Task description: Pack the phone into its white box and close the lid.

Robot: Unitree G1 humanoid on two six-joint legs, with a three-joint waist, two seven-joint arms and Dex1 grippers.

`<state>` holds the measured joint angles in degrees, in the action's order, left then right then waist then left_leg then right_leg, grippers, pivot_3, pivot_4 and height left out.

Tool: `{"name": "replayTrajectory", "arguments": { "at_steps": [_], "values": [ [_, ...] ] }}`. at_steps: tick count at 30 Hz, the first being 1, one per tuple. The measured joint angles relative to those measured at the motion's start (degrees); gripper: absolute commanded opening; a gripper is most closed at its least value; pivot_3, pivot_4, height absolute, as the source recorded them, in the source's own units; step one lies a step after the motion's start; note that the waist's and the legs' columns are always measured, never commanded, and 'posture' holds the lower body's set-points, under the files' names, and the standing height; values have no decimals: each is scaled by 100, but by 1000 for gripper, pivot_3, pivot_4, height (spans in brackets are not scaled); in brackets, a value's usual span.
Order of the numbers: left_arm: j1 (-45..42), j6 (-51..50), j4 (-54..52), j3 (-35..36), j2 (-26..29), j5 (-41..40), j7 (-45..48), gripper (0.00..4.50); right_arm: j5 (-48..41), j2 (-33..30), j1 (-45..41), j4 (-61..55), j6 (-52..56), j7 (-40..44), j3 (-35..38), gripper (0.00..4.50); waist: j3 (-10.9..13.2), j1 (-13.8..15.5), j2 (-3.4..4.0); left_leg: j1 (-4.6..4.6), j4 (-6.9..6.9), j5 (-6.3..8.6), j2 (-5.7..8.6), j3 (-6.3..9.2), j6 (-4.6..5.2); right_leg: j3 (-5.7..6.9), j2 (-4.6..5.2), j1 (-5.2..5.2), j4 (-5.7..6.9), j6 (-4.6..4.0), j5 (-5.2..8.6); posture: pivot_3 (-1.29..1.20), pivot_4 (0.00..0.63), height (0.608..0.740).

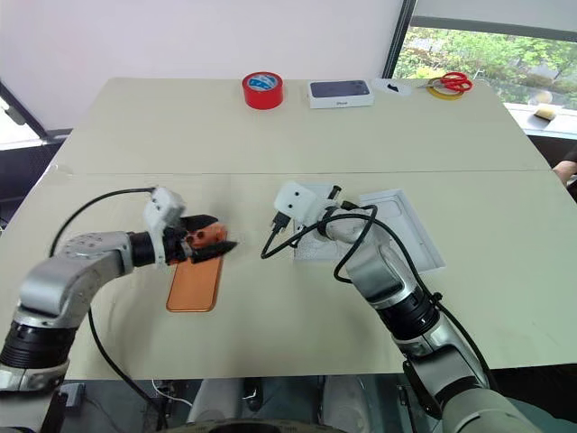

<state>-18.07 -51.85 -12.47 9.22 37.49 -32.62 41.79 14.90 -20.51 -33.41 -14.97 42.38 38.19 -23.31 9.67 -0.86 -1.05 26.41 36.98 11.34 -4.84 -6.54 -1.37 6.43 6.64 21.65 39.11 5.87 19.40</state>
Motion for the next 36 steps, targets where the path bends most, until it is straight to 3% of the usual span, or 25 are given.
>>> {"name": "replayTrajectory", "arguments": {
  "at_steps": [4, 8, 15, 23, 27, 36],
  "values": [
    [168, -1020, -195, 665, 354, -375, -347, 4500, -324, -51, 189, -376, 58, 413, -224, 21, 0, -6, 0, 0, -2, 0, 1, 2, 0, 0, 1, -2, -1, 0, 0, 0, 150, 730],
    [697, -1961, -664, 881, 802, -735, -370, 4500, -516, -81, 273, -433, 108, 688, -520, 21, 1, -3, 2, -2, -3, 1, 1, 5, 0, 0, 1, -1, 0, 0, 0, 0, 150, 730],
    [921, -3307, -1094, 1243, 939, -1349, -508, 4500, -562, -33, -14, 173, -92, 914, -986, 21, 0, 6, 1, -3, -4, 0, 3, 6, -3, 1, 2, 14, 0, 0, 0, 0, 150, 730],
    [460, -3925, -1167, 1170, 179, -1568, -911, 4500, -509, 14, -186, 395, -390, 1127, -1370, 21, -3, 36, 3, -7, 0, -3, 7, 10, -8, 2, 5, -14, -1, 0, 0, 0, 150, 730],
    [228, -3921, -1167, 964, -354, -1717, -1288, 4500, -491, 39, -186, 403, -396, 1104, -1373, 21, -7, 114, 4, -17, 2, -2, 12, 11, -7, 4, 11, -27, -3, 0, 0, 0, 150, 730],
    [-175, -4007, -791, 943, -989, -1983, -2069, 4500, -383, -76, -130, 394, -257, 1021, -1214, 21, -11, 169, 7, -56, 1, 13, 19, 20, 18, 7, 15, -44, -8, 0, 0, 0, 150, 730]
  ]
}}
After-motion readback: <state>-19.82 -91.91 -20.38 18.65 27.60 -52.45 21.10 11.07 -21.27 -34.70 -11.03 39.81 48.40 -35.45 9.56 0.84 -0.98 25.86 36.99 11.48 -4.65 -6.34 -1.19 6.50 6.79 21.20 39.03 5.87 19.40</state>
